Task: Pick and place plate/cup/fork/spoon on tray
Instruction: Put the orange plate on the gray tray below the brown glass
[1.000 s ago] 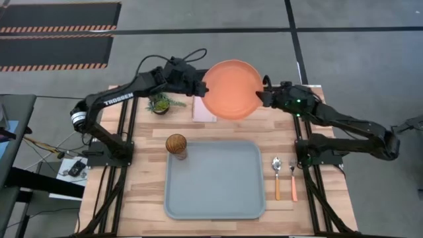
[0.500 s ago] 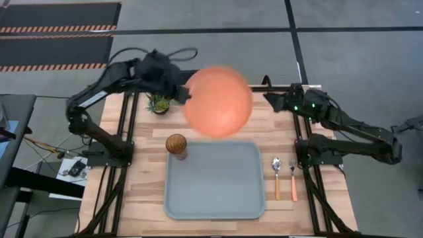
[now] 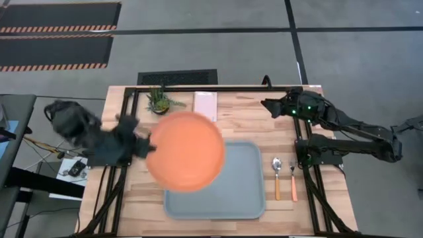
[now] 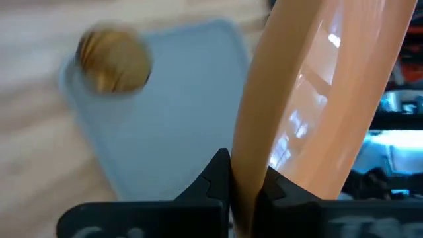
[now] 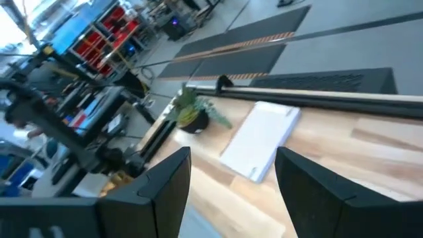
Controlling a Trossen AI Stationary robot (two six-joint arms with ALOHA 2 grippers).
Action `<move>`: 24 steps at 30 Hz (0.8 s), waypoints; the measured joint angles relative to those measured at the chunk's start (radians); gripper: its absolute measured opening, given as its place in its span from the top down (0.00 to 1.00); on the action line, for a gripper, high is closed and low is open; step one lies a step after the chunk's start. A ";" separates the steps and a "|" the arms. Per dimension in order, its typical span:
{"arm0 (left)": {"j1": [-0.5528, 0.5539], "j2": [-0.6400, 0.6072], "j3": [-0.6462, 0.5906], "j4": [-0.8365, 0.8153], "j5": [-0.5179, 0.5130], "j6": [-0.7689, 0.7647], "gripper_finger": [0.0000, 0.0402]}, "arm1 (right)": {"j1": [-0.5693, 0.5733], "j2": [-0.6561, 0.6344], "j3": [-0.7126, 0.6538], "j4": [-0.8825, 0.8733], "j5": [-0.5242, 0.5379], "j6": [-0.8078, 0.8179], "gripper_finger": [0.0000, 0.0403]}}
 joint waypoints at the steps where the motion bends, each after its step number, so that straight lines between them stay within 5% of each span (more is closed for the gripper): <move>1: -0.050 0.017 -0.001 -0.009 -0.005 -0.070 1.00 | -0.001 0.000 0.000 -0.001 0.000 0.000 0.39; 6: -0.211 0.084 -0.050 0.001 0.010 -0.277 1.00 | -0.002 0.007 0.000 -0.003 0.004 0.002 0.39; 12: -0.331 0.100 -0.263 0.085 0.120 -0.507 1.00 | -0.002 0.007 0.000 -0.011 0.002 0.001 0.39; 24: -0.286 0.006 -0.754 0.564 0.116 -0.520 1.00 | -0.003 0.007 0.000 -0.027 0.001 -0.005 0.39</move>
